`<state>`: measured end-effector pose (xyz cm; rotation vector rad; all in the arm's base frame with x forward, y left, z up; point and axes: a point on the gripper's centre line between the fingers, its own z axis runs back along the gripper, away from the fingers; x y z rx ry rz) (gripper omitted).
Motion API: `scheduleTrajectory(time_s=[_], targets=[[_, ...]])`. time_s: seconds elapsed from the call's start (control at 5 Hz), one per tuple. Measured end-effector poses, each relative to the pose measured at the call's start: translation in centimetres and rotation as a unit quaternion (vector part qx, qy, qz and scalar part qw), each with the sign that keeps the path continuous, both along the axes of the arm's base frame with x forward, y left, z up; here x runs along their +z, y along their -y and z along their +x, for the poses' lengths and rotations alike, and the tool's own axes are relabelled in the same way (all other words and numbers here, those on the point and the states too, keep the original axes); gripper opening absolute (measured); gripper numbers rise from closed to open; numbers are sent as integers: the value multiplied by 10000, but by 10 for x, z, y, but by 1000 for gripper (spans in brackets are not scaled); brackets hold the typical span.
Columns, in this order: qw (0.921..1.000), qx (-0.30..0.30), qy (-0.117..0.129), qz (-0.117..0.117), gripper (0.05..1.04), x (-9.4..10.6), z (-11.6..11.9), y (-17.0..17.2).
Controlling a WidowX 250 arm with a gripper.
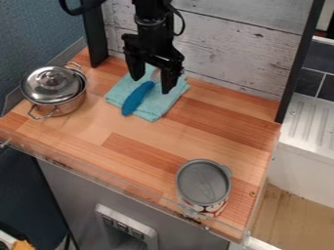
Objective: Moves the can to the right upper side of the table
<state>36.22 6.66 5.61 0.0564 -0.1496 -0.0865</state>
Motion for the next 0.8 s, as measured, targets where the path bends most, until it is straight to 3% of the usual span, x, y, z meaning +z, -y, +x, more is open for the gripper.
scheduleTrajectory(time_s=[0.4,0.8], targets=[[9994,77,-294,-138,1001,-17,-11,7],[9993,28,-133,-359,1001,6,-52,46]])
